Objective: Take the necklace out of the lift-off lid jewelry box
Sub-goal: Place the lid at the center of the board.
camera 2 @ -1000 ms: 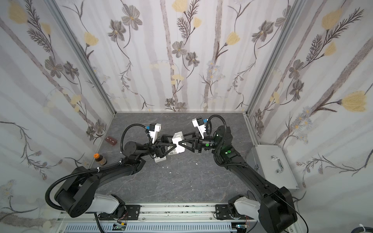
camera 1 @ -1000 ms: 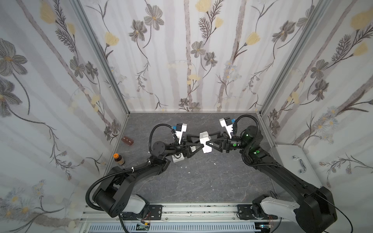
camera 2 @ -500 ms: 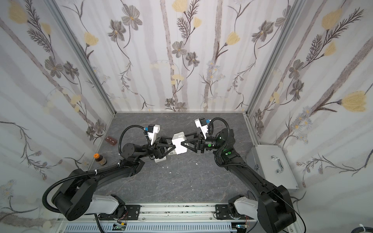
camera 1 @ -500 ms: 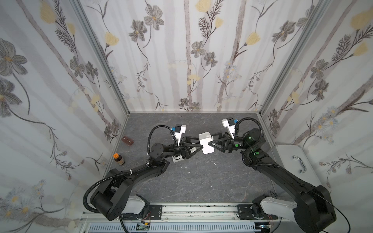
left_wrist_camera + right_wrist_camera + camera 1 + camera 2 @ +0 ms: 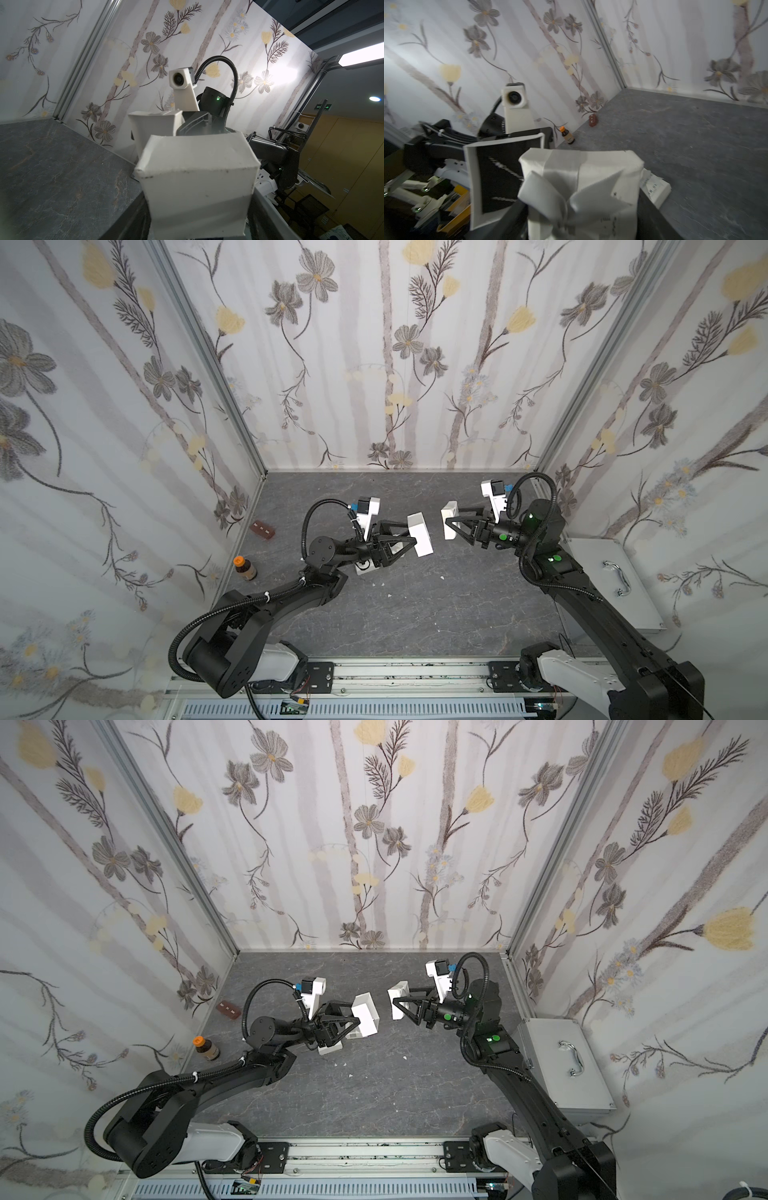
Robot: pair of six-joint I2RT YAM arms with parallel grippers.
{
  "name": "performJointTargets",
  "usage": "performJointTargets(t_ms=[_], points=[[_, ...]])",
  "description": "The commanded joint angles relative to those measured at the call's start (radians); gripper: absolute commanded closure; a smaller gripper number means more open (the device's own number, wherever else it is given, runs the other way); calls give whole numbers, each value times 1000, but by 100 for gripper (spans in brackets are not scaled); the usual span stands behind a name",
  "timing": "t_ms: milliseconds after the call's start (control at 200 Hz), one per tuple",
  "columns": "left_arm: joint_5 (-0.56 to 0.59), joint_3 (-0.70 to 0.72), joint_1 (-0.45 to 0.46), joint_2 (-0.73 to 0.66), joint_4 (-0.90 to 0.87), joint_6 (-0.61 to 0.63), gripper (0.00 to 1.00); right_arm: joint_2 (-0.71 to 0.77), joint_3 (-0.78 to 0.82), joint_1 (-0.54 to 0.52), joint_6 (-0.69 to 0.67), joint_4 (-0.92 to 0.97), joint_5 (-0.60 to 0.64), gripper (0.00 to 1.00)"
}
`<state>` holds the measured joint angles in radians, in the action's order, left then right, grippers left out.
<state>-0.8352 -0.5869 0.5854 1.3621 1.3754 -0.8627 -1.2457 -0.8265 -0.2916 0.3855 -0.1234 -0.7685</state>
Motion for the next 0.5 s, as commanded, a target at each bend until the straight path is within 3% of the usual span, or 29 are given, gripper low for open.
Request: performJointTargets(t_ms=[0, 210, 495], points=[[-14, -11, -1, 9, 36, 0, 34, -67, 15, 2, -145, 336, 384, 40], [-50, -23, -1, 13, 36, -13, 34, -216, 73, 2, -106, 339, 578, 40], [-95, -25, -1, 6, 36, -21, 34, -367, 71, 5, -84, 321, 632, 35]])
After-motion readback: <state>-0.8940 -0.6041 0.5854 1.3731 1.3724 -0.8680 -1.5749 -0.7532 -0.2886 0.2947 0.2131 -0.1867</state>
